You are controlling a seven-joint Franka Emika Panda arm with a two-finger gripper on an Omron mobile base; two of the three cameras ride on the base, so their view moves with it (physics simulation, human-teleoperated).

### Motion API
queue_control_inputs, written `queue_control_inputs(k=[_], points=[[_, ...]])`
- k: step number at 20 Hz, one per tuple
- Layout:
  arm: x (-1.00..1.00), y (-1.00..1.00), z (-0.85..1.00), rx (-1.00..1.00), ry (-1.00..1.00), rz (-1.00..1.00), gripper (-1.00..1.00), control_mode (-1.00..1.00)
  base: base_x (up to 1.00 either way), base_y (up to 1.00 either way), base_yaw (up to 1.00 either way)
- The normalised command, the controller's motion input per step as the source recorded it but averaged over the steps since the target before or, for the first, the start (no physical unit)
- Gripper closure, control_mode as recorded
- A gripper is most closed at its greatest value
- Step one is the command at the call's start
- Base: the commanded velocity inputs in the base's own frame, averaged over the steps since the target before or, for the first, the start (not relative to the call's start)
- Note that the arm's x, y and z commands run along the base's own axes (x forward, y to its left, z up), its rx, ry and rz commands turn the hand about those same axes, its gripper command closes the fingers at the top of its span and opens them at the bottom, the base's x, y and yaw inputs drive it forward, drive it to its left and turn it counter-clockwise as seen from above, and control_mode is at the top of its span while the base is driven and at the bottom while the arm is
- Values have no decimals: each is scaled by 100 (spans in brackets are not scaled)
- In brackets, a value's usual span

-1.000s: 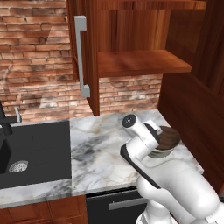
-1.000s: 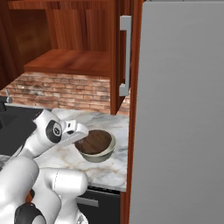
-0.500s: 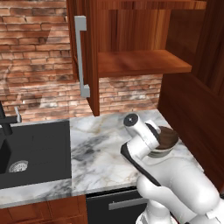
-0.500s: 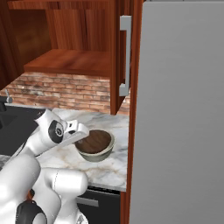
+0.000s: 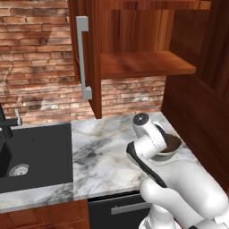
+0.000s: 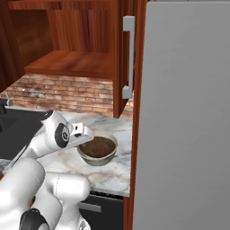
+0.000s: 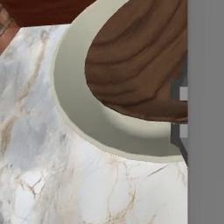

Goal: Pick up the bowls on the counter and stack them on top of one another in the open cabinet. Place the smaller bowl on top of the larger bowl.

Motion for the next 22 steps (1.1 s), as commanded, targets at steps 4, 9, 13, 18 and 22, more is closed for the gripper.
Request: queue_control_inputs(k=[4,9,13,18,22], points=[[0,-1,3,4,-6,0,-100,-100,0,0,0],[-6,0,24,0,-10,0,-100,-100,0,0,0],[-13,0,34,0,-11,0,-100,-100,0,0,0],[-17,0,31,0,-13,0,-100,-100,0,0,0],[-14,0,16,0,-11,0,-100,-100,0,0,0]])
